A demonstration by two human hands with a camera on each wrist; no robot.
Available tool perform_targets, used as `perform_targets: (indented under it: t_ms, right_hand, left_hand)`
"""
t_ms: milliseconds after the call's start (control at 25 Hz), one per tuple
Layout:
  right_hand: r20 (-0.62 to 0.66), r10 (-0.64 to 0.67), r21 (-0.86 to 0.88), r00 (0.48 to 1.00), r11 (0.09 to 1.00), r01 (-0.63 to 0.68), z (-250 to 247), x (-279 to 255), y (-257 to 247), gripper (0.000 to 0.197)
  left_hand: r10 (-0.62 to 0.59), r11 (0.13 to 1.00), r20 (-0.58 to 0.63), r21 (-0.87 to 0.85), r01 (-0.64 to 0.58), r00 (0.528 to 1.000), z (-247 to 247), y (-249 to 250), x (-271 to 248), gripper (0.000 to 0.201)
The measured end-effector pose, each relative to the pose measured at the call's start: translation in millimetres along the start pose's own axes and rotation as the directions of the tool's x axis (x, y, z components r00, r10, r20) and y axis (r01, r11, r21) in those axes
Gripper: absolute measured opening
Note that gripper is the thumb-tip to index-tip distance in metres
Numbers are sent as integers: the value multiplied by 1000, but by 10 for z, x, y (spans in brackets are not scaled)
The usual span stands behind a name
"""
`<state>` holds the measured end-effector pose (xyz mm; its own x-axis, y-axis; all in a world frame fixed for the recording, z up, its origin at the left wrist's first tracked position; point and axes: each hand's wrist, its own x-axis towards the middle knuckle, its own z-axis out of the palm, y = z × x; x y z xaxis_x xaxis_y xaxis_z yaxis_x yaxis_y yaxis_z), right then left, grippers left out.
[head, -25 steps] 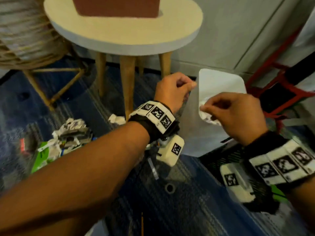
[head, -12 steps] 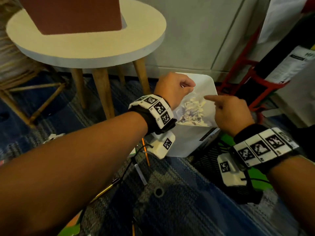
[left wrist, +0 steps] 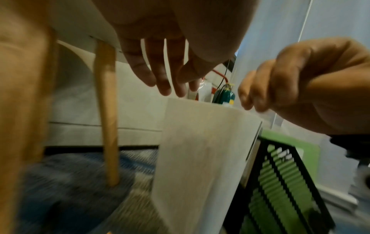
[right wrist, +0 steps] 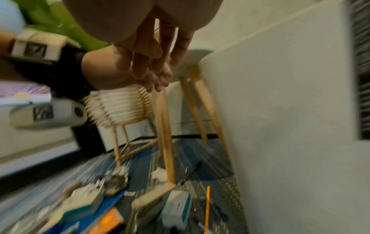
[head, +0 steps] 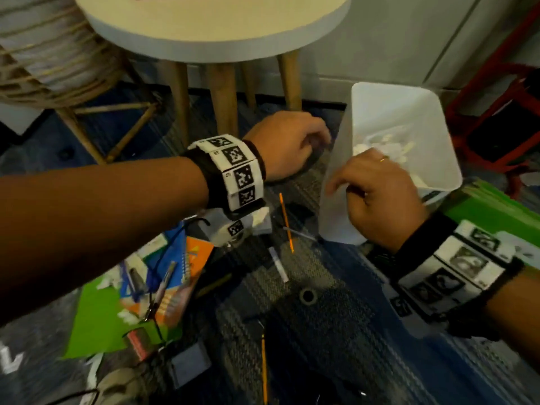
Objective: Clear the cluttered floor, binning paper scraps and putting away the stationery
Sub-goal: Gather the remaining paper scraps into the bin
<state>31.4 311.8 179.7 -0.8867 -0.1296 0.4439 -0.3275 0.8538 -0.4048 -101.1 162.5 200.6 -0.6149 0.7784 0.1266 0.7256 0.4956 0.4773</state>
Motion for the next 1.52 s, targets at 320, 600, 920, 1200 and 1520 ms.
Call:
perform_targets:
  t_ms: [320,600,920,1200,1520]
  right_hand:
    - [462,-159,220,872,974,60,1794,-129,-490,27]
    - [829,48,-72,558,997,21,2613,-36,-930,29]
    - [771,41,-25,635,999,-35,3333,127,-1291,41]
    - [793,-43,-41,608,991,124,3871,705,-1615,84]
    - [893,145,-242,426,953,182,3912,643,-1604,75]
  left_hand:
    - [-432,876,325,372,307,841,-3,-1527,-1929,26]
    - [-761,646,313,431,629,568,150,-2600,-3259,33]
    - [-863,500,150,121,857,483,520,-3117,-3651,46]
    - [-728,649,383,120,751,568,630,-3185,-3509,83]
    - [-776,601,239,2,799,583,363,-3287,-3533,14]
